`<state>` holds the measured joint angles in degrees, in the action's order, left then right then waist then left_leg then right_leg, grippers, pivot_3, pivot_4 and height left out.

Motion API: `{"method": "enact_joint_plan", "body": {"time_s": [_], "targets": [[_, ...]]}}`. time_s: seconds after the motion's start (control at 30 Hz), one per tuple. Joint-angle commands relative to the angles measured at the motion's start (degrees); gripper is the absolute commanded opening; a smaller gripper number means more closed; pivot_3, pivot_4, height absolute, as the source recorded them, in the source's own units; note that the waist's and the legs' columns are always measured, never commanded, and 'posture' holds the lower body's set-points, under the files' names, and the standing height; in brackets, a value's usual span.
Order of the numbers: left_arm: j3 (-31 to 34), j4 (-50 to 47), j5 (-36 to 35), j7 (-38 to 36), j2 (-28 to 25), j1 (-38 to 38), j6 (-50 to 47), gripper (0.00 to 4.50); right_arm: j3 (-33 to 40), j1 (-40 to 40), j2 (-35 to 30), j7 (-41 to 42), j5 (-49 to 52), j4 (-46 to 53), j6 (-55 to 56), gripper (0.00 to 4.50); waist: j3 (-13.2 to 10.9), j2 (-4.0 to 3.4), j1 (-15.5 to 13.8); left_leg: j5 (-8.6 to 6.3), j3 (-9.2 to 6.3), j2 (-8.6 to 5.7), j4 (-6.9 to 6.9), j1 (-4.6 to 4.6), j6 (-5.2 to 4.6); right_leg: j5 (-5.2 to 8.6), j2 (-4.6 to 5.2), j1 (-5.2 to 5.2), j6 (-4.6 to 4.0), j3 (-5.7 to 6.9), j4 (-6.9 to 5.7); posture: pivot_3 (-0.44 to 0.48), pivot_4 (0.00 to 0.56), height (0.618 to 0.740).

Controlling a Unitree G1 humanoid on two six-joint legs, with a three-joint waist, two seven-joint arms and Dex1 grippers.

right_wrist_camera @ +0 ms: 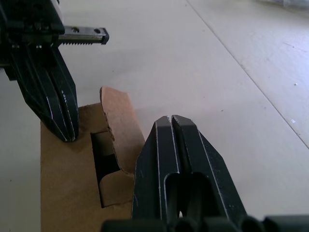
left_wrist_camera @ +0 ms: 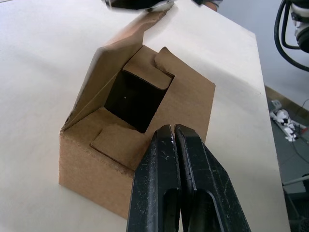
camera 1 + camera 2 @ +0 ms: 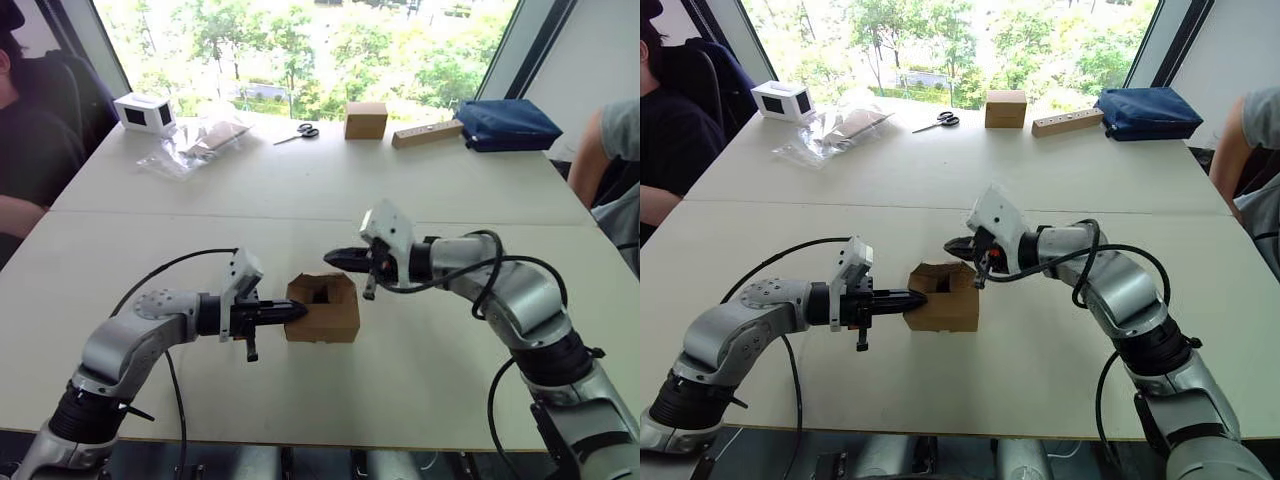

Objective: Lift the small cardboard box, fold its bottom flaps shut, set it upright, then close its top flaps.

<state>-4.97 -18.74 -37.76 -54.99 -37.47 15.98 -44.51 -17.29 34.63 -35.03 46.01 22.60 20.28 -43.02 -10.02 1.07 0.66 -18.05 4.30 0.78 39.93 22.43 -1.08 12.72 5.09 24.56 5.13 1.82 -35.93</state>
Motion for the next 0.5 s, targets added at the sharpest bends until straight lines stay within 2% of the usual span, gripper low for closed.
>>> {"method": "enact_joint_plan", "body": {"time_s": [0.03,0.37,0.5], "targets": [[-0.3,-0.7,-0.8,0.0,-0.3,-0.7,-1.7,0.08,-1.0,-0.3,-1.9,2.0,-1.5,3.8,1.0,0.0,0.0,0.0,0.0,0.0,0.0,0.01,0.0,0.0,0.0,0.0,0.0,0.0,0.01,0.0,0.0,0.0,0.15,0.74],[2.2,-0.6,-3.3,-0.5,-0.9,0.7,-2.9,0.08,-1.1,-2.8,-1.9,2.6,-1.9,5.6,0.4,0.0,0.0,0.0,0.0,0.0,-0.01,0.02,0.0,0.0,0.0,0.01,0.0,0.01,-0.02,0.01,0.02,0.0,0.15,0.74],[6.3,0.3,-7.7,-0.1,0.2,3.0,-4.8,0.08,-2.0,-3.0,-1.5,2.4,-2.8,5.1,0.8,0.0,0.0,0.01,0.0,0.0,0.0,0.02,-0.01,0.01,0.0,0.01,0.0,0.02,-0.02,0.01,0.02,0.0,0.15,0.74]]}}
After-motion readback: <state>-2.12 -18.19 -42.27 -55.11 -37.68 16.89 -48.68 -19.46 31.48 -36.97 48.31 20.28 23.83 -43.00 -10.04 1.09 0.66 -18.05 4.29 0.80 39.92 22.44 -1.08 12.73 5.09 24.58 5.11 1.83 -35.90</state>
